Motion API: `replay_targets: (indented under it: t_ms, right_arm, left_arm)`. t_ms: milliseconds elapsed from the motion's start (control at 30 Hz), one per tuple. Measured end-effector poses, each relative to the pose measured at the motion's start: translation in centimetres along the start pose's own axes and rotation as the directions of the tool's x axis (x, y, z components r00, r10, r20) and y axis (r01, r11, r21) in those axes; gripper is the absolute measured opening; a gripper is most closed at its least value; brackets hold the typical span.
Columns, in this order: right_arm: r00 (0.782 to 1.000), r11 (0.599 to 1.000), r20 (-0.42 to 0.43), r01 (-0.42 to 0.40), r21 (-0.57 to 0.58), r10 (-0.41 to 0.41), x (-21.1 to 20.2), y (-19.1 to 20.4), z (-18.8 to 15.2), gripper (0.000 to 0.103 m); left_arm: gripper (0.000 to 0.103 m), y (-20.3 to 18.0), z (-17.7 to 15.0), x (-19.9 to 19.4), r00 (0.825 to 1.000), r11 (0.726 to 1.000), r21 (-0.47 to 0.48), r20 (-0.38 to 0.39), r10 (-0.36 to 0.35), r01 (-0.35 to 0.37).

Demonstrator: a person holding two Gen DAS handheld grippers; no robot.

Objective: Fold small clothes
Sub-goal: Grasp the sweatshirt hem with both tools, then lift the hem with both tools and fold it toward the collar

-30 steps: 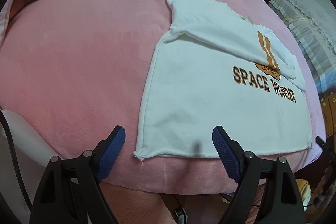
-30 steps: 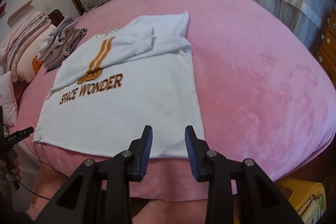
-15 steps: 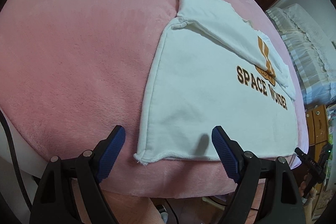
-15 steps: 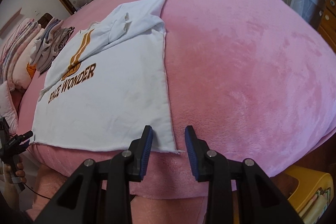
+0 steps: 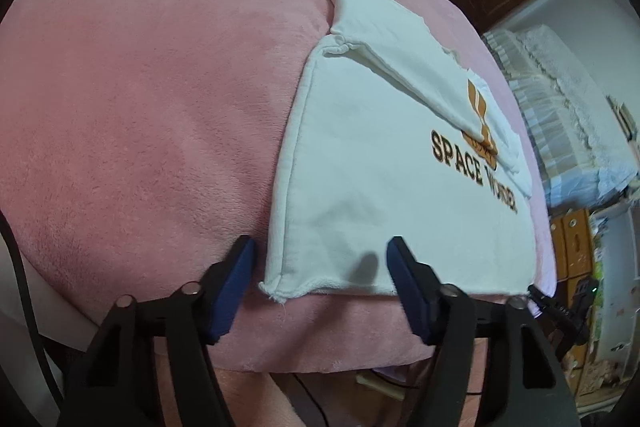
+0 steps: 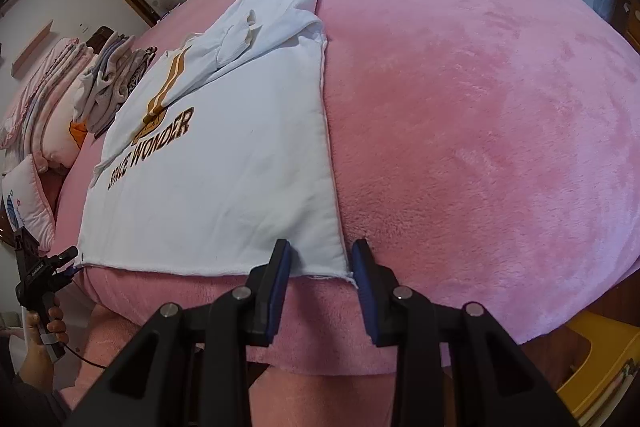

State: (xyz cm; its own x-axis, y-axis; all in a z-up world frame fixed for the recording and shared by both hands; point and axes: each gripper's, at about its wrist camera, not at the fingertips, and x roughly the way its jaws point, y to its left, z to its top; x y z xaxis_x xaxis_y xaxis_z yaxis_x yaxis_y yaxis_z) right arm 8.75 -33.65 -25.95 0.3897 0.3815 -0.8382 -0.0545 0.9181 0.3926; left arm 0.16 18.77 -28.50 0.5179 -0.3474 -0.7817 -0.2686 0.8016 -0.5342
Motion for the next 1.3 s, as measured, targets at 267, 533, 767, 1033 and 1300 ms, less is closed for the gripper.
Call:
replay_targets:
  t_ms: [267,533,767,1033,1300]
  right_arm:
    - [0.999,0.999,-0.031,-0.02,0.029,0.021,0.9,-0.7,0.2,0.024]
    - [0.998,0.999,-0.044,-0.05,0.007,0.05,0.8,-0.3,0.2,0.007]
    - [0.994,0.993,0.021,-0.111,-0.049,0.112,-2.6,1.1,2.0,0.007]
    - [0.958,0.972,0.172,-0.216,-0.093,0.23,-7.1,4.1,8.2,0.006]
    - [0.944,0.979,0.268,-0.169,-0.113,0.194,-6.7,7.1,16.7,0.006]
  left_arm:
    - [0.055,0.2,0.1,0.9,1.0,1.0,-0.006,-0.029,0.0,-0.001]
    - [0.006,-0.7,0.3,2.0,0.996,0.999,0.004,-0.087,0.038,-0.038]
    - [0.005,-1.8,2.2,-0.8,0.996,0.995,-0.039,-0.008,-0.094,0.093]
    - [0.005,-3.8,7.2,-2.6,0.966,0.953,-0.182,0.136,-0.221,0.243]
    - [0.005,-6.4,15.3,-1.6,0.967,0.953,-0.233,0.211,-0.143,0.192]
